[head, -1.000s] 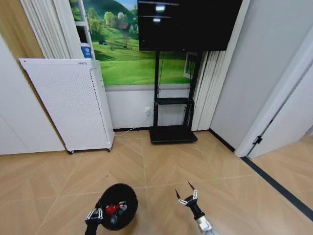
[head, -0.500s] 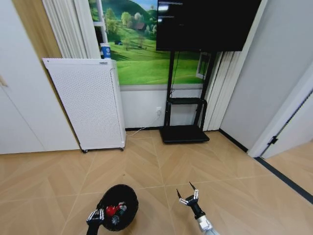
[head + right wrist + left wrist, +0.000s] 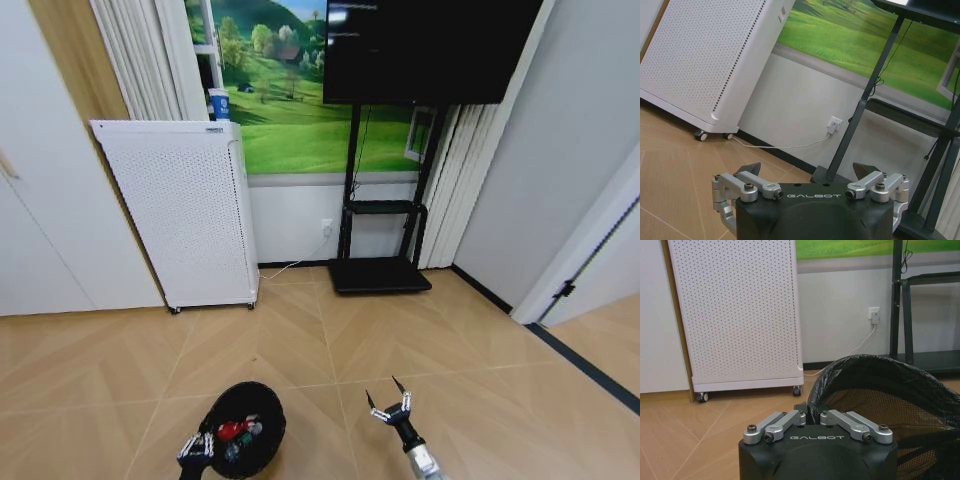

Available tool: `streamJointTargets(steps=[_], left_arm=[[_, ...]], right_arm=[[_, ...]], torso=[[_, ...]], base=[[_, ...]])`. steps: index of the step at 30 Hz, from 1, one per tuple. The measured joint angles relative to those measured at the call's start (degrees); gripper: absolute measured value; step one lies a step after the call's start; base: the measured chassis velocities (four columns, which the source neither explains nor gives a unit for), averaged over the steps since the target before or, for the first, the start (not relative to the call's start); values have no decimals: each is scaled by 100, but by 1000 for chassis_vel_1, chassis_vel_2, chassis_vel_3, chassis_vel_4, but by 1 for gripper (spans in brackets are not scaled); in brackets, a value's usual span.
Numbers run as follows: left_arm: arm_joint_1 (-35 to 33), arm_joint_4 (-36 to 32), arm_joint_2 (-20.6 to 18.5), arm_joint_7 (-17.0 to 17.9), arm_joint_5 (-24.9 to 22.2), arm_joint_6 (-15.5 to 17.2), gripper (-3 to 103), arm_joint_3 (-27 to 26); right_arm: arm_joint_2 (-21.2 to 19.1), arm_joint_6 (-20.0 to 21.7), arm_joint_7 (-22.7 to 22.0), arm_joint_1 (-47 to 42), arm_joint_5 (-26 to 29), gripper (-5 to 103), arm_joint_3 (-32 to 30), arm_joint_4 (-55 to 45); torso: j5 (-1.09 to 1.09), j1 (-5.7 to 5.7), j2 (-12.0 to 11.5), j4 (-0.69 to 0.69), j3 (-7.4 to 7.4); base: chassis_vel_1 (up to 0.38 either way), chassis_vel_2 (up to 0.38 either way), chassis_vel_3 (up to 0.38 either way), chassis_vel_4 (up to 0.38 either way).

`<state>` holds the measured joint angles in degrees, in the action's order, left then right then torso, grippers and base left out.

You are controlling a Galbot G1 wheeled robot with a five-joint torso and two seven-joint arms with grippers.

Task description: Pick up the trash bin and place the garbage on the floor into it.

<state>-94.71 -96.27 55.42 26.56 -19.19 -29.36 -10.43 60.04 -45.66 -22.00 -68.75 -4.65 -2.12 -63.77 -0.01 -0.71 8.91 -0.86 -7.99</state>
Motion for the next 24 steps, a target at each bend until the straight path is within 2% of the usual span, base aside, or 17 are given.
streamJointTargets(steps=[12,15,16,18,21,24], left_arm=[[-133,-5,20,-109,224,-50,6,-26],[-138,-3,30,-114,241,-54,6,-21],[-138,-3,30,-114,241,-54,6,-21],[-122,-2,10,-120,225,-49,6,-24],[-122,-11,-7,-119,211,-44,6,-33],[-153,-33,-11,-117,213,-44,6,-45]], right_arm=[[10,0,346,-123,453,100,-93,-104],[60,-3,-148,-95,108,100,-141,-135],[60,-3,-148,-95,108,100,-141,-135],[68,-4,-521,-102,-282,100,-153,-219],[54,-5,-713,-125,-447,100,-100,-314],[24,-6,-709,-159,-526,100,-109,-393]], torso=[[0,1,1,1,1],[-1,0,0,0,0],[-1,0,0,0,0],[3,0,1,0,1],[0,0,0,0,0],[2,0,1,0,0]], base=[[0,0,0,0],[0,0,0,0],[0,0,0,0],[0,0,0,0],[0,0,0,0],[0,0,0,0]])
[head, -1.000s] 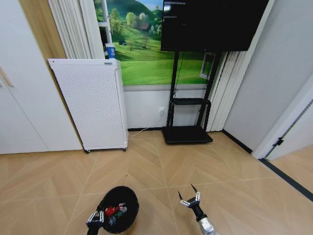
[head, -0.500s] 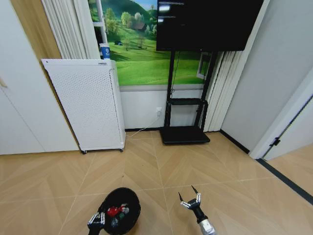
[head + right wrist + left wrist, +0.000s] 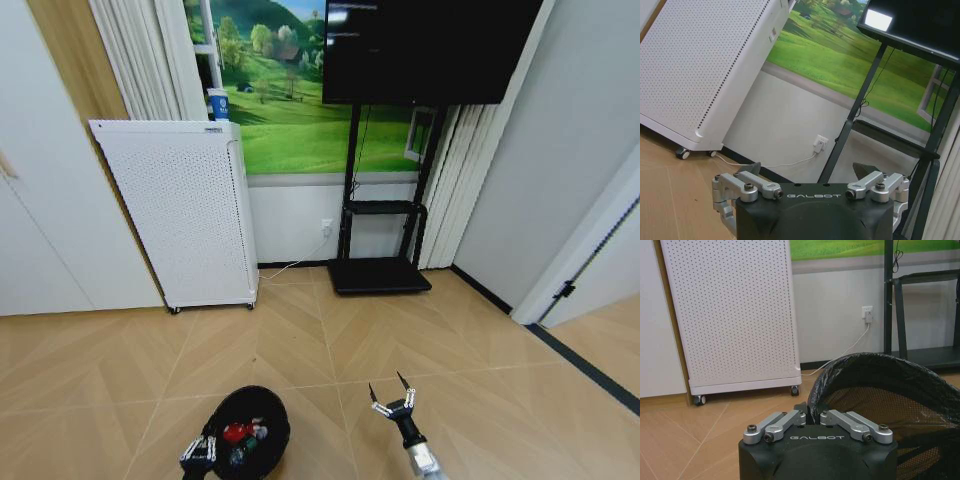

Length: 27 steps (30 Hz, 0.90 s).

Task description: Pick up the trash bin and place the garbage on the floor into it.

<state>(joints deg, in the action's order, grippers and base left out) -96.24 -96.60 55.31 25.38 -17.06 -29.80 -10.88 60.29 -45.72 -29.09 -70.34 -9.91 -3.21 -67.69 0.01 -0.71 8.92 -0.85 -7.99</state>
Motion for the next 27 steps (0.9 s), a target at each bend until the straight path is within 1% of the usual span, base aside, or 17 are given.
streamJointTargets(steps=[2,5,10,18,20,21,25,27], left_arm=[[-22,-5,3,0,14,-1,6,-7],[-86,-8,17,-28,82,-24,6,-30],[-106,-21,14,-40,94,-28,6,-44],[-47,-119,-15,-44,85,10,6,-39],[-51,-187,-17,-43,82,10,6,-46],[-73,-203,-15,-44,82,10,6,-50],[-110,-198,0,-41,85,10,6,-68],[-121,-181,11,-35,97,7,6,-74]], right_arm=[[1,0,56,-11,46,100,-19,-26],[-21,-2,353,-49,441,100,-40,-98],[-41,-3,454,-69,527,100,-81,-107],[-58,-6,393,-102,440,100,-109,-186],[-49,-7,244,-150,265,100,-109,-184],[-34,-8,197,-188,207,100,-109,-185],[20,-9,109,-221,97,100,-109,-191],[27,-9,98,-216,77,100,-109,-192]], torso=[[-1,0,0,0,0],[-2,0,0,1,0],[-1,1,0,1,0],[1,0,0,-1,-1],[-2,0,0,0,0],[1,-1,0,-1,-1],[-4,-3,0,1,-2],[0,-4,-1,0,-2]], base=[[0,0,0,0],[0,0,0,0],[-8,10,16,-12],[-154,148,131,-158],[-225,230,228,-206],[-218,245,231,-208],[-209,234,205,-217],[-162,183,161,-207]])
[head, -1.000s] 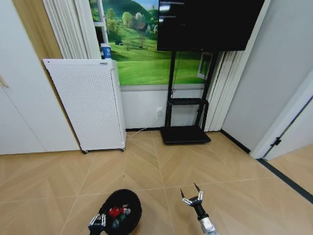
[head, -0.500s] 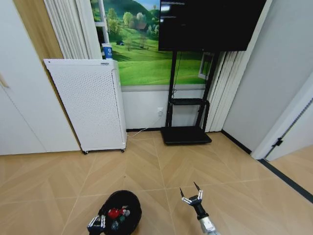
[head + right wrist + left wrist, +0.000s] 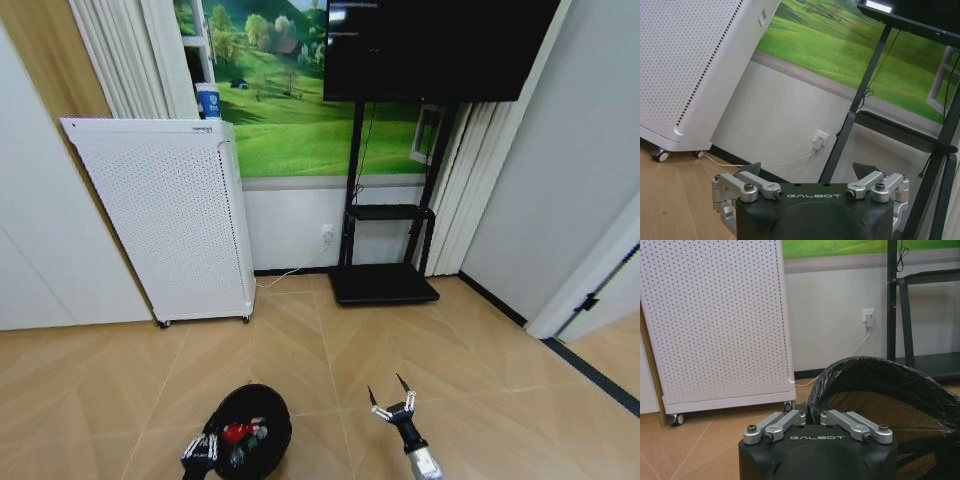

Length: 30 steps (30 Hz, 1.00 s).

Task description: Pick up the trash bin and place the garbage on the floor into it.

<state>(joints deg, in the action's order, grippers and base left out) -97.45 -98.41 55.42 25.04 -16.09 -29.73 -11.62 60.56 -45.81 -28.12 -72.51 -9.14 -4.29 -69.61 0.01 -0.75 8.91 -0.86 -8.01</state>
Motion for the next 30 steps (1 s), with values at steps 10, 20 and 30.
streamJointTargets(steps=[10,20,30], left_arm=[[-88,47,163,-19,95,-40,6,82],[-117,-127,152,18,26,4,6,108],[-368,-88,234,167,-248,-15,6,124]], right_arm=[[-29,-1,-23,9,40,100,-20,26],[21,-1,-23,-15,18,100,-45,130],[133,-1,-37,45,-41,100,-45,265]], torso=[[-1,5,1,0,3],[-1,5,1,0,2],[-2,4,1,0,2]], base=[[3,2,-15,12],[8,-27,-12,24],[0,0,0,0]])
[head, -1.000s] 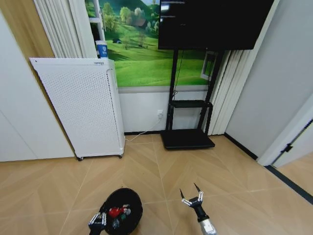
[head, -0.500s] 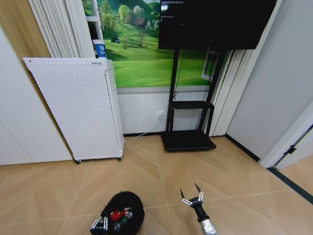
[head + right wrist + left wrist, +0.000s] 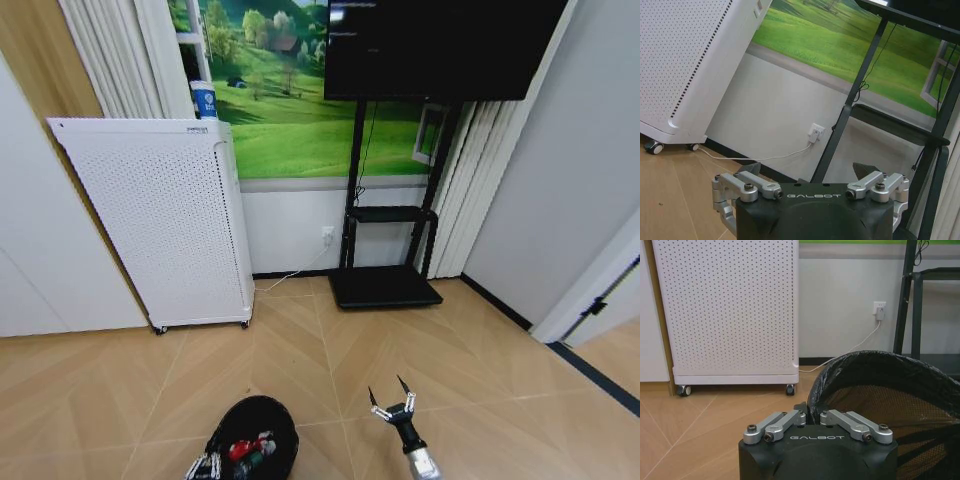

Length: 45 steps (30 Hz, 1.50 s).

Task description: Pick up the trash bin and place the garbage on the floor into it.

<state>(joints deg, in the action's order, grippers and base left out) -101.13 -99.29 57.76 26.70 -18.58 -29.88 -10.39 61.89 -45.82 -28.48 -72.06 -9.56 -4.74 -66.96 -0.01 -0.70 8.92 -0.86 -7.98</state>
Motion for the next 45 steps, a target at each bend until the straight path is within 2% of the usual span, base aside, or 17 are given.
streamJointTargets(steps=[14,15,16,17,19,20,22,25,26,29,30,32,33,35,38,41,45], left_arm=[[117,7,11,111,-23,59,4,42],[123,8,17,130,-12,61,10,39],[123,9,25,132,-4,62,10,34],[122,13,46,134,5,62,19,28],[120,19,58,134,11,62,19,28],[118,35,83,133,20,62,30,29],[119,50,101,144,37,60,30,30],[121,86,139,140,80,55,47,44],[121,86,139,140,80,55,47,44],[119,100,146,129,88,47,63,45],[119,100,146,129,88,47,63,45],[109,102,150,121,94,44,74,45],[109,102,150,121,94,44,74,45],[107,113,167,115,122,39,85,47],[86,129,179,93,165,30,94,39],[29,97,181,56,139,57,100,-10],[-85,40,161,1,114,99,100,-104]], right_arm=[[29,0,-9,19,-109,100,-42,165],[30,0,-10,25,-116,100,-41,190],[31,0,-10,25,-121,100,-41,197],[31,0,-10,21,-127,100,-41,206],[31,0,-10,15,-133,100,-42,213],[31,0,-10,5,-150,100,-48,232],[30,0,-10,0,-167,100,-55,241],[27,1,-18,-19,-186,100,-82,248],[27,1,-18,-19,-186,100,-82,248],[12,1,-26,-55,-193,100,-123,243],[12,1,-26,-55,-193,100,-123,243],[-8,2,-41,-81,-197,100,-148,237],[-8,2,-41,-81,-197,100,-148,237],[-24,2,-72,-94,-198,100,-158,217],[-28,2,-85,-111,-198,100,-163,188],[-16,2,-95,-133,-203,100,-183,168],[12,2,-117,-171,-215,100,-207,149]], torso=[[2,-1,0,0,0],[1,-1,0,0,0],[1,0,0,0,-1],[1,-1,0,1,-1],[1,-1,0,0,0],[1,-1,0,0,-1],[0,-1,0,1,0],[1,-1,0,1,0],[1,-1,0,1,0],[1,-1,0,0,0],[1,-1,0,0,0],[0,-1,0,0,-1],[0,-1,0,0,-1],[1,-1,0,0,-1],[1,0,0,0,-1],[1,0,0,0,0],[1,-1,0,0,0]], base=[[0,0,0,0],[0,0,0,0],[0,0,0,0],[0,0,0,0],[0,0,0,0],[0,0,0,0],[0,0,0,0],[0,0,0,0],[0,0,0,0],[0,0,0,0],[0,0,0,0],[0,0,0,0],[0,0,0,0],[0,0,0,0],[0,0,0,0],[0,0,0,0],[0,0,0,0]])
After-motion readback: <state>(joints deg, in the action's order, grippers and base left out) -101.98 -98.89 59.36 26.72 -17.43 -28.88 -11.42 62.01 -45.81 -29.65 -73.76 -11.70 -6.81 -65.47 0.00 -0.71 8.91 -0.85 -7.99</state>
